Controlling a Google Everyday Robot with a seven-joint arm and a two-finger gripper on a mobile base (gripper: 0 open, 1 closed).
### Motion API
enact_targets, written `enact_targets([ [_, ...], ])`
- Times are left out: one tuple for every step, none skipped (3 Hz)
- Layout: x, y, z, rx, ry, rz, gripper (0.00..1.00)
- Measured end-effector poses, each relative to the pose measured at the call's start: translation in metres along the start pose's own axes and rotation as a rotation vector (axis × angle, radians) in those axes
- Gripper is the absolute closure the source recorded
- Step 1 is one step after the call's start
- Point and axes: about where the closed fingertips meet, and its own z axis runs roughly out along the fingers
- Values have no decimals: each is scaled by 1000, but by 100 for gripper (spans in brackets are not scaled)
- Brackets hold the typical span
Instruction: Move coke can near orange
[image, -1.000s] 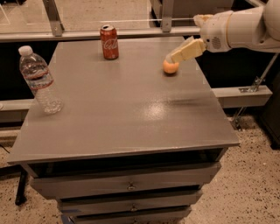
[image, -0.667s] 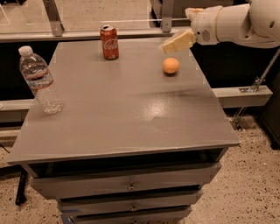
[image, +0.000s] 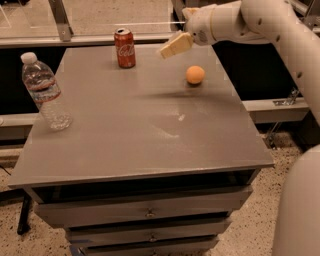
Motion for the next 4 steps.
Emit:
enact_targets([
  [9, 4, 38, -21, 40, -3, 0],
  [18, 6, 70, -30, 70, 7, 0],
  [25, 7, 101, -41, 86, 25, 0],
  [23, 6, 125, -49, 85, 33, 0],
])
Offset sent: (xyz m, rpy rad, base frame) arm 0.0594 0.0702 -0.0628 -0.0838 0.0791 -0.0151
